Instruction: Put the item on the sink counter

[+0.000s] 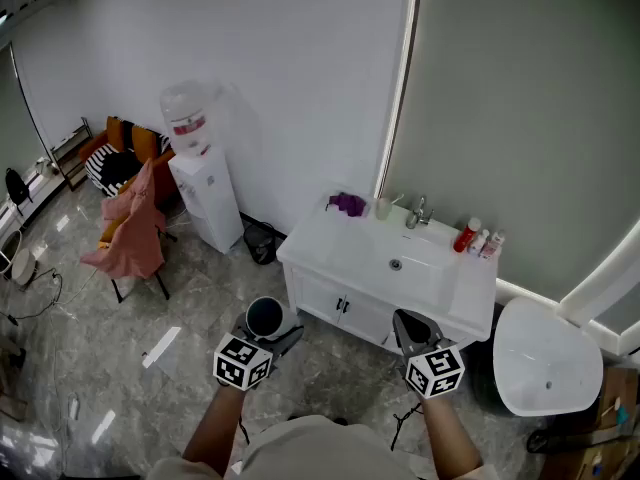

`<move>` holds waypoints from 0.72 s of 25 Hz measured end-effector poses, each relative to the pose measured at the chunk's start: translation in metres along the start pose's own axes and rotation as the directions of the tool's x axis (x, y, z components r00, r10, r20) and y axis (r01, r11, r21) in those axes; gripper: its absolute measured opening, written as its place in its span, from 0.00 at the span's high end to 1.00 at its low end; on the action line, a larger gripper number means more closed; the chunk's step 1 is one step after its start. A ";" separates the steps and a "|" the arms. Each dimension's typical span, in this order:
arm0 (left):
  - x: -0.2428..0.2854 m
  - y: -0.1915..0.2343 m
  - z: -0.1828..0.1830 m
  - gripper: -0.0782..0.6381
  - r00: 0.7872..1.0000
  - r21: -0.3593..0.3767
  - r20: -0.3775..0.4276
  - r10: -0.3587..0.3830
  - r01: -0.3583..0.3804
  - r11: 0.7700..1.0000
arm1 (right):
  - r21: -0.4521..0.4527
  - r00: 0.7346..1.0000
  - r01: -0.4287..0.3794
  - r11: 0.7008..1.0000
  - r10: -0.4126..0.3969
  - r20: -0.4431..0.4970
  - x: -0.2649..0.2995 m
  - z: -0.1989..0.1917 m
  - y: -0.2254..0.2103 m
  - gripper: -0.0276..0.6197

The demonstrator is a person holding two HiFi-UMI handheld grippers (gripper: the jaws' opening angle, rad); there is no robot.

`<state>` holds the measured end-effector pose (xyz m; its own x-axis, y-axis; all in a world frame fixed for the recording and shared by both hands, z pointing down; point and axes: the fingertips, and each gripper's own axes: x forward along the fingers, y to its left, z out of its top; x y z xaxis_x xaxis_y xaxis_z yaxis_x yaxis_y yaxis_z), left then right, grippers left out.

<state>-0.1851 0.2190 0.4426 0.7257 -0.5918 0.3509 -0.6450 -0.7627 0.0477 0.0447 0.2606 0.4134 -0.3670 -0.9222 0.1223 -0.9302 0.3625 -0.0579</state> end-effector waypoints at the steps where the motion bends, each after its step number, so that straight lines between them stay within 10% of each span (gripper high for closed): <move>1: 0.000 -0.001 0.000 0.40 1.000 0.001 0.000 0.000 0.000 1.000 | -0.001 1.000 0.000 1.000 0.000 0.001 -0.001 0.000 0.000 0.94; 18: 0.005 -0.006 -0.007 0.40 1.000 -0.003 -0.022 0.015 -0.015 1.000 | 0.025 1.000 -0.011 1.000 0.011 -0.001 0.001 -0.003 -0.007 0.94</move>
<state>-0.1792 0.2225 0.4504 0.7105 -0.5975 0.3717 -0.6568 -0.7527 0.0456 0.0511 0.2578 0.4173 -0.3770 -0.9181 0.1222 -0.9257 0.3689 -0.0838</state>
